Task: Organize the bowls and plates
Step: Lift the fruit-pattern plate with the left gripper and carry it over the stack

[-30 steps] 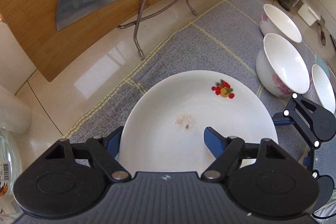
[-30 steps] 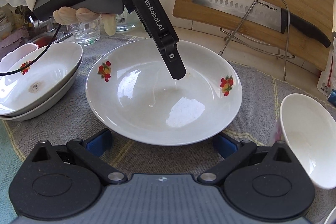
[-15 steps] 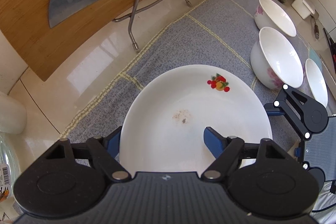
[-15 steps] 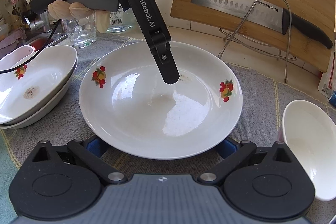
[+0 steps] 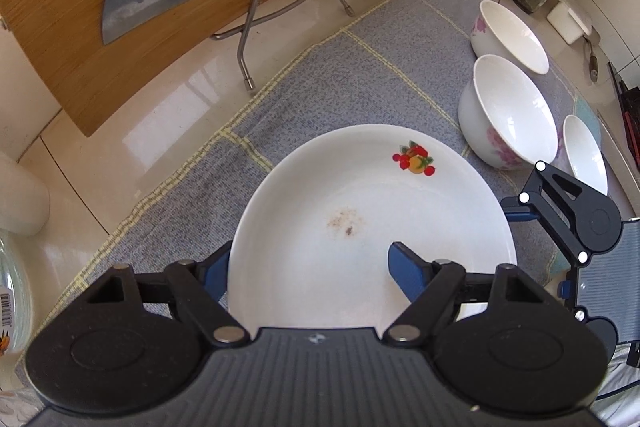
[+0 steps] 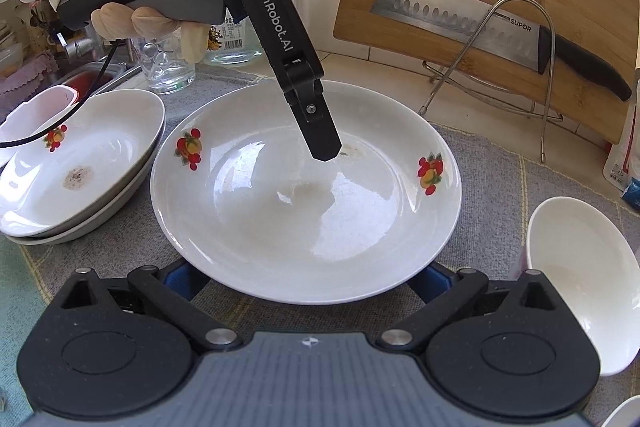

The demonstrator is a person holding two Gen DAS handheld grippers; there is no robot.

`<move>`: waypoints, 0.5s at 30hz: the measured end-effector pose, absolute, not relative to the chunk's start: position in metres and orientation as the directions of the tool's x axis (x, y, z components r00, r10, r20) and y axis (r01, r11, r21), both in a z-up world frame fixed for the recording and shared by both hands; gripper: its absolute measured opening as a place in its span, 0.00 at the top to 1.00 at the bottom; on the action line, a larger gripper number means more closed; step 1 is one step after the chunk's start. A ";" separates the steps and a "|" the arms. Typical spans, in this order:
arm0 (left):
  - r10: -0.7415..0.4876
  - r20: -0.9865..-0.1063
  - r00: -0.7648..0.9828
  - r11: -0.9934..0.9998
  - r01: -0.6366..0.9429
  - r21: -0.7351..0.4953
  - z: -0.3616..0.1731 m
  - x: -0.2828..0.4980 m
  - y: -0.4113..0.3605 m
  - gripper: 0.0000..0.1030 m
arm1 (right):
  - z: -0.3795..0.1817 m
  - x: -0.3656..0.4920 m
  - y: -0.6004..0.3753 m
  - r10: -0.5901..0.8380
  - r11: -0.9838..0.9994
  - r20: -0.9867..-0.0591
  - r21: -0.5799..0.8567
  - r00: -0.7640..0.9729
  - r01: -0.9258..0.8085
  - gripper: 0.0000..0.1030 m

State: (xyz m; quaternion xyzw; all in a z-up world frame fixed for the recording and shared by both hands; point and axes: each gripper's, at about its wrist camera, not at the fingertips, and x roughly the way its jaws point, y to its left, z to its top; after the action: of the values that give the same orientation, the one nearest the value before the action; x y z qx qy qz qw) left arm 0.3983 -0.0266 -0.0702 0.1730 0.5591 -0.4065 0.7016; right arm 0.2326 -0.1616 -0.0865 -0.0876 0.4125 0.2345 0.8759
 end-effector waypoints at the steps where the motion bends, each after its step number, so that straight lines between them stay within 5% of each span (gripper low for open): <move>1: -0.381 -0.923 0.046 0.610 0.763 -0.214 -0.068 0.397 -0.026 0.23 | -0.084 0.231 -0.162 0.339 0.873 -0.764 0.038 0.549 -0.487 0.00; 15: -0.408 -0.906 0.112 0.649 0.734 -0.202 -0.032 0.360 -0.001 0.23 | -0.052 0.214 -0.156 0.382 0.831 -0.753 0.028 0.535 -0.555 0.00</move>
State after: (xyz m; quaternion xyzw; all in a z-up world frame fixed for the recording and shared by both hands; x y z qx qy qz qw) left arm 0.3604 -0.0009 -0.0316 0.1507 0.5397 -0.3909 0.7302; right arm 0.2141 -0.1556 -0.0521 -0.1081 0.3998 0.2697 0.8693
